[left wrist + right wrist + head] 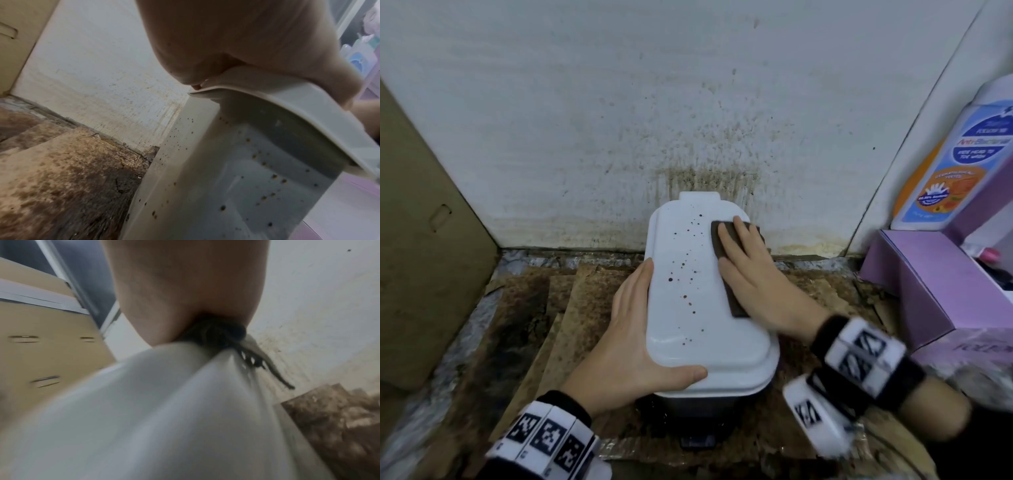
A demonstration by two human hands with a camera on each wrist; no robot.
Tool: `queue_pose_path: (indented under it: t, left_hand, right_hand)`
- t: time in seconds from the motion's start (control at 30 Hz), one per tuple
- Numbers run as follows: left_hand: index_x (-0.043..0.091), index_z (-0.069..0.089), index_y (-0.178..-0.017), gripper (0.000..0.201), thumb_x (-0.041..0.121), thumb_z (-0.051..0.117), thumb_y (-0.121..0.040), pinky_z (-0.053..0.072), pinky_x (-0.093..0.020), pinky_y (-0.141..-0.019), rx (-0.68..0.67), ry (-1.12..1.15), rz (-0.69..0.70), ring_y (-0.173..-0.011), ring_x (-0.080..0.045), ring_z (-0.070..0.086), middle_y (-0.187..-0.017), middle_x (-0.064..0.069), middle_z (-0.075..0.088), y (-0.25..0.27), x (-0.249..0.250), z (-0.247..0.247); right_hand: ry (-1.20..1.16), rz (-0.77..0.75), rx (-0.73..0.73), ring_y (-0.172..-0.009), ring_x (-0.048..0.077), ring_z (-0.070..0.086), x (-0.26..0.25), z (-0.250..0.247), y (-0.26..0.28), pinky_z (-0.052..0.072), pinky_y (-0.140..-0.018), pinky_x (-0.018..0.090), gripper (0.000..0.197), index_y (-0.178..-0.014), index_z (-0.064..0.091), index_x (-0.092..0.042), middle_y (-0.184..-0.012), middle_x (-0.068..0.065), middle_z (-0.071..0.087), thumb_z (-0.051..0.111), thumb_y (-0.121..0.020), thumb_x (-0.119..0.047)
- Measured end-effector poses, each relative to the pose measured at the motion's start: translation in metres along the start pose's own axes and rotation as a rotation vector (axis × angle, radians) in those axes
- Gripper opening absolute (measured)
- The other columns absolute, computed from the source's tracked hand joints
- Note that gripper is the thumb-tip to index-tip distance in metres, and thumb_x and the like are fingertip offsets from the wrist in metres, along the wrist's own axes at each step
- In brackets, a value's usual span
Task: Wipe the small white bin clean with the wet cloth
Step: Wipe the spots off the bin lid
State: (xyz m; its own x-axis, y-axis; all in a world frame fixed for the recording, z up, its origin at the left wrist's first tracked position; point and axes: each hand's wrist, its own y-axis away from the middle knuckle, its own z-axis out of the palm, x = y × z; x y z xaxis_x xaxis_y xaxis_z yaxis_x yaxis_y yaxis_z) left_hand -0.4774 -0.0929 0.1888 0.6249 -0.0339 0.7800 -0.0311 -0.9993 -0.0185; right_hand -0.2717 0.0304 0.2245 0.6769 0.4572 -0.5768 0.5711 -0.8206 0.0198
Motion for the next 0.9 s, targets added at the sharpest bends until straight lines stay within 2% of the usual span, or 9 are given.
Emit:
queue_pose_path:
  t: [0.07,0.2,0.37,0.47,0.53,0.63,0.7,0.8,0.9]
  left_hand:
    - [0.041,-0.015,-0.16,0.15,0.082,0.08,-0.051,0.013,-0.042,-0.126,-0.005,-0.002,0.001,-0.154,0.004,-0.013,-0.162,0.036,-0.014,0.0,0.0,-0.001]
    - [0.039,-0.014,-0.161,0.15,0.079,0.08,-0.051,0.014,-0.04,-0.125,-0.011,-0.015,-0.001,-0.155,0.002,-0.012,-0.163,0.034,-0.013,-0.001,0.001,-0.002]
    - [0.037,-0.013,-0.162,0.151,0.081,0.078,-0.049,0.013,-0.043,-0.126,-0.01,-0.015,-0.014,-0.155,0.001,-0.011,-0.164,0.031,-0.011,-0.001,0.002,-0.001]
    - [0.036,-0.014,-0.162,0.152,0.082,0.078,-0.05,0.013,-0.043,-0.127,-0.009,-0.026,-0.012,-0.155,0.0,-0.011,-0.164,0.032,-0.012,-0.001,0.002,-0.001]
    - [0.036,-0.014,-0.161,0.152,0.082,0.077,-0.05,0.013,-0.043,-0.127,-0.009,-0.032,-0.015,-0.155,0.0,-0.012,-0.163,0.033,-0.013,0.0,0.002,-0.001]
    - [0.037,-0.014,-0.161,0.151,0.079,0.081,-0.051,0.013,-0.044,-0.127,-0.005,-0.034,-0.014,-0.155,0.0,-0.011,-0.163,0.032,-0.012,-0.001,0.002,0.0]
    - [0.036,-0.014,-0.161,0.151,0.077,0.082,-0.052,0.013,-0.044,-0.127,-0.002,-0.034,-0.015,-0.155,0.0,-0.011,-0.163,0.032,-0.011,0.0,0.003,0.001]
    - [0.035,-0.014,-0.162,0.151,0.077,0.082,-0.052,0.013,-0.043,-0.128,0.003,-0.038,-0.008,-0.155,0.001,-0.012,-0.164,0.031,-0.012,0.002,0.003,0.001]
    - [0.037,-0.015,-0.161,0.15,0.074,0.084,-0.054,0.014,-0.044,-0.128,0.008,-0.04,-0.001,-0.155,0.002,-0.013,-0.164,0.032,-0.013,0.002,0.003,0.002]
  right_hand:
    - [0.019,0.025,-0.016,-0.162,0.027,-0.013,0.009,-0.011,-0.039,-0.004,-0.13,0.039,0.06,-0.167,0.007,-0.016,-0.175,0.008,-0.009,0.033,-0.114,-0.028]
    - [-0.048,0.107,-0.21,-0.162,0.019,-0.012,0.02,-0.039,-0.087,0.0,-0.13,0.039,0.066,-0.166,-0.006,-0.026,-0.174,-0.004,-0.02,0.029,-0.113,-0.043]
    - [-0.06,0.093,-0.144,-0.162,0.017,-0.008,0.021,-0.032,-0.087,0.002,-0.13,0.036,0.065,-0.167,-0.004,-0.024,-0.175,-0.004,-0.016,0.028,-0.113,-0.042]
    - [-0.048,0.05,-0.025,-0.163,0.023,-0.008,0.017,-0.02,-0.065,0.002,-0.132,0.043,0.063,-0.167,0.004,-0.018,-0.176,0.005,-0.009,0.034,-0.113,-0.032]
    - [-0.005,0.01,0.021,-0.162,0.025,-0.01,0.011,-0.011,-0.04,-0.002,-0.131,0.04,0.061,-0.166,0.007,-0.013,-0.175,0.006,-0.008,0.035,-0.113,-0.026]
    - [-0.032,0.002,-0.046,-0.157,0.013,-0.026,0.002,-0.002,0.009,-0.014,-0.126,0.028,0.062,-0.166,-0.004,-0.016,-0.169,-0.008,-0.022,0.027,-0.115,-0.033]
    - [-0.044,-0.02,-0.015,-0.153,0.006,-0.032,-0.001,0.007,0.042,-0.012,-0.129,0.031,0.063,-0.166,-0.005,-0.022,-0.169,-0.01,-0.028,0.025,-0.114,-0.04]
    - [-0.042,-0.018,-0.023,-0.148,-0.004,-0.039,-0.013,0.019,0.086,-0.011,-0.128,0.025,0.062,-0.163,-0.014,-0.033,-0.163,-0.023,-0.039,0.022,-0.112,-0.04]
    - [-0.042,0.008,0.017,-0.146,-0.009,-0.039,-0.024,0.029,0.108,-0.01,-0.126,0.023,0.061,-0.159,-0.016,-0.044,-0.158,-0.035,-0.039,0.021,-0.111,-0.044]
